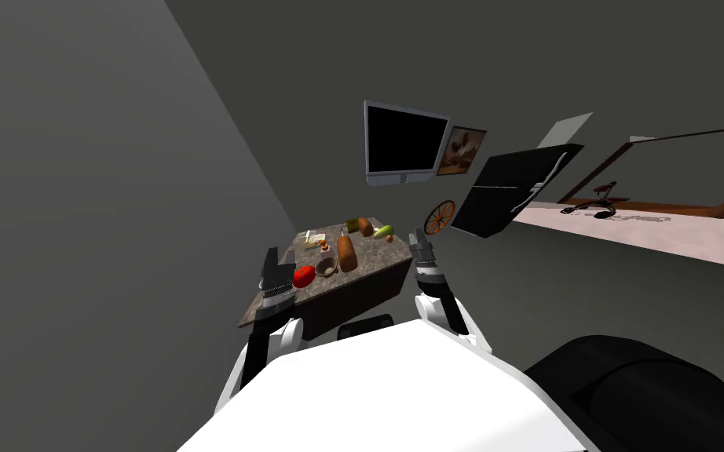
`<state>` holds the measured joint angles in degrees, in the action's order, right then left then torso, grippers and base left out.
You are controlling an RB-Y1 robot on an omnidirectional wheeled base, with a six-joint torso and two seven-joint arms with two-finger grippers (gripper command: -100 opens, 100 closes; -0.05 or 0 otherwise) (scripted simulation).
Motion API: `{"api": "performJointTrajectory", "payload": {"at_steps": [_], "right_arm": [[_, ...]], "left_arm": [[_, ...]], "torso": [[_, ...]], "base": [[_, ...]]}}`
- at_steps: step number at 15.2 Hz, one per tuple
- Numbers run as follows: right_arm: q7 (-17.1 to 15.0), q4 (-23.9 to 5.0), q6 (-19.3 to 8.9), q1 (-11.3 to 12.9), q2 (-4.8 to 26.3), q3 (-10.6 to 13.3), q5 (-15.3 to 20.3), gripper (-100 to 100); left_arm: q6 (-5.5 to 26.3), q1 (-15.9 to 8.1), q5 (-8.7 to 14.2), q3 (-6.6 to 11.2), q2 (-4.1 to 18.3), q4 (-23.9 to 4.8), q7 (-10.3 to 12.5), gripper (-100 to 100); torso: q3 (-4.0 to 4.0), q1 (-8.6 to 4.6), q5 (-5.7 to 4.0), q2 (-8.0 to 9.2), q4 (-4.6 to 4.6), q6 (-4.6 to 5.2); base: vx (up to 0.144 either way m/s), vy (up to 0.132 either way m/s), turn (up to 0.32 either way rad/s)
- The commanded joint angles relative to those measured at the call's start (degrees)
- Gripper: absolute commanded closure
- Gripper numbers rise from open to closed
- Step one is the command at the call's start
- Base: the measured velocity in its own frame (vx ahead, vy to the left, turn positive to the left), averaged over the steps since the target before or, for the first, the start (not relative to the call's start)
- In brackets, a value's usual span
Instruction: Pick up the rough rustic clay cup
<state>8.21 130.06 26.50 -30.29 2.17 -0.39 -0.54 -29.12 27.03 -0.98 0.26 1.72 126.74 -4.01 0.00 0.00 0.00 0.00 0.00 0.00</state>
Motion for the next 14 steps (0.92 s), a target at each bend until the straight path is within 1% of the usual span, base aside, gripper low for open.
{"api": "performJointTrajectory", "payload": {"at_steps": [1,4,5,7,8,9,10,11,12,13,14], "right_arm": [[0.0,0.0,0.0,0.0,0.0,0.0,0.0,0],[0.0,0.0,0.0,0.0,0.0,0.0,0.0,0],[0.0,0.0,0.0,0.0,0.0,0.0,0.0,0],[0.0,0.0,0.0,0.0,0.0,0.0,0.0,0],[0.0,0.0,0.0,0.0,0.0,0.0,0.0,0],[0.0,0.0,0.0,0.0,0.0,0.0,0.0,0],[0.0,0.0,0.0,0.0,0.0,0.0,0.0,0],[0.0,0.0,0.0,0.0,0.0,0.0,0.0,0],[0.0,0.0,0.0,0.0,0.0,0.0,0.0,0],[0.0,0.0,0.0,0.0,0.0,0.0,0.0,0],[0.0,0.0,0.0,0.0,0.0,0.0,0.0,0]], "left_arm": [[0.8,-0.1,0.4,0.03,1.6,0.0,0.4,-100],[3.8,-0.4,1.8,0.14,5.4,-0.2,1.9,-100],[3.8,-0.4,1.8,0.14,5.4,-0.2,1.9,-100],[6.6,-0.7,3.2,0.27,8.2,-0.4,3.5,-100],[6.9,-0.7,3.2,0.27,8.2,-0.4,3.5,-100],[8.5,-0.9,4.1,0.34,9.7,-0.5,4.5,-100],[8.8,-0.9,4.1,0.34,9.7,-0.5,4.5,-100],[10.8,-1.1,5.1,0.43,11.2,-0.6,5.5,-100],[10.8,-1.1,5.1,0.43,11.2,-0.6,5.5,-100],[12.5,-1.3,6.1,0.52,12.8,-0.8,6.6,-100],[13.0,-1.3,6.1,0.52,12.8,-0.8,6.6,-100]], "torso": [[0.0,0.0,0.0,0.0,0.0,0.0],[0.02,-0.06,-0.01,0.03,0.01,0.0],[0.03,-0.11,-0.02,0.05,0.01,0.0],[0.04,-0.12,-0.03,0.06,0.01,0.0],[0.03,-0.14,-0.03,0.06,0.01,0.01],[0.04,-0.14,-0.03,0.06,0.01,0.0],[0.04,-0.14,-0.03,0.07,0.01,0.01],[0.04,-0.15,-0.03,0.08,0.01,0.0],[0.04,-0.15,-0.03,0.08,0.02,0.0],[0.04,-0.15,-0.04,0.08,0.02,0.0],[0.04,-0.16,-0.03,0.07,0.02,0.01]], "base": [[-0.003,-0.005,-0.001],[-0.012,-0.027,-0.001],[-0.018,-0.038,0.002],[-0.015,-0.036,0.0],[-0.016,-0.036,-0.002],[-0.019,-0.038,-0.001],[-0.02,-0.038,-0.001],[-0.019,-0.042,-0.003],[-0.016,-0.039,0.001],[-0.017,-0.042,-0.001],[-0.015,-0.042,-0.002]]}}
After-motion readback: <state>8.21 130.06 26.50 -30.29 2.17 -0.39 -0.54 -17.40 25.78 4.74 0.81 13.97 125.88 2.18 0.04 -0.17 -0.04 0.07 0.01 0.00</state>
